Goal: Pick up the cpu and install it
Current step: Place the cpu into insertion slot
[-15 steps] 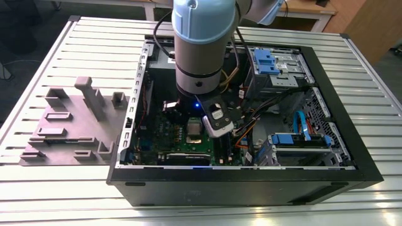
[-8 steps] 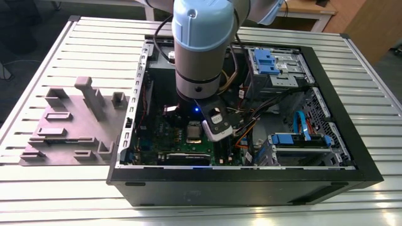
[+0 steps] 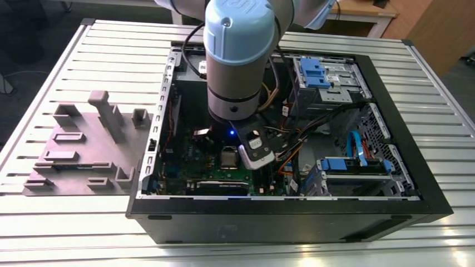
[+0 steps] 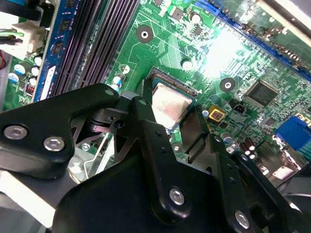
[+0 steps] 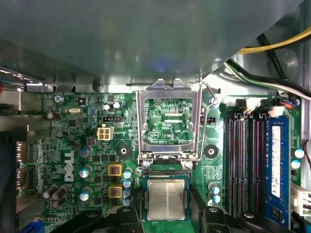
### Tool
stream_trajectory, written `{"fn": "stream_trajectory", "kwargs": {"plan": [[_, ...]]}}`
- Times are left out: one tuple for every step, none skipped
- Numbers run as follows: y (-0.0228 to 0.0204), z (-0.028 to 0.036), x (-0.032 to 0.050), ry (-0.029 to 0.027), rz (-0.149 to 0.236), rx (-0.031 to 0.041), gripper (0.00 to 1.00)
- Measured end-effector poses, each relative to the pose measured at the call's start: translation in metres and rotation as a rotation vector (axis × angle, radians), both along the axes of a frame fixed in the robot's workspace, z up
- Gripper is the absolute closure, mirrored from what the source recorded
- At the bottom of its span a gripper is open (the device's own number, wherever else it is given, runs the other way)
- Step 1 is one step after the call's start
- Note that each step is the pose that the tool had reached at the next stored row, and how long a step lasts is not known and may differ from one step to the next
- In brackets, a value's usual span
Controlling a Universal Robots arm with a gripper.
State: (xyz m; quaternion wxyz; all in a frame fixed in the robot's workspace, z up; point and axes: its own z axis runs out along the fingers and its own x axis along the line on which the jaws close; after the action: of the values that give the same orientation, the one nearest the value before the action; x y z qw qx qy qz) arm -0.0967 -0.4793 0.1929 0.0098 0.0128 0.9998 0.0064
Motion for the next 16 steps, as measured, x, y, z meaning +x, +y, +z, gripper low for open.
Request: {"fn": "stream_trajectory", "kwargs": {"plan": [[0.0,0.0,0.0,-0.0001,0.0,-0.0001,0.53],[0.0,0.0,0.0,0.0,0.0,-0.0002,0.53],[0.0,0.0,0.0,0.0,0.0,-0.0002,0.53],[0.0,-0.0001,0.0,-0.0001,0.0,0.0,0.53],[0.0,-0.0002,0.0003,-0.0002,0.0,0.0001,0.53],[0.0001,-0.0003,0.0006,-0.0002,0.0,0.0001,0.53],[0.0,-0.0003,0.0006,-0.0002,0.0,-0.0003,0.53],[0.0001,-0.0005,0.0007,-0.0003,0.0,-0.0008,0.53],[0.0001,-0.001,0.0007,-0.0002,0.0,-0.0014,0.53],[0.0,-0.0016,0.0007,-0.0002,0.0,-0.002,0.53],[0.0,-0.0022,0.0007,-0.0002,0.0,-0.0023,0.53],[-0.0001,-0.0023,0.0007,-0.0001,0.0,-0.0027,0.53],[-0.0001,-0.0023,0.0007,0.0,0.0,-0.0028,0.53],[-0.0001,-0.0025,0.0007,0.0,0.0,-0.0029,0.53],[0.0,-0.0031,0.0007,-0.0003,0.0,-0.003,0.53],[0.0,-0.0036,0.0007,-0.0002,0.0,-0.0038,0.53]]}}
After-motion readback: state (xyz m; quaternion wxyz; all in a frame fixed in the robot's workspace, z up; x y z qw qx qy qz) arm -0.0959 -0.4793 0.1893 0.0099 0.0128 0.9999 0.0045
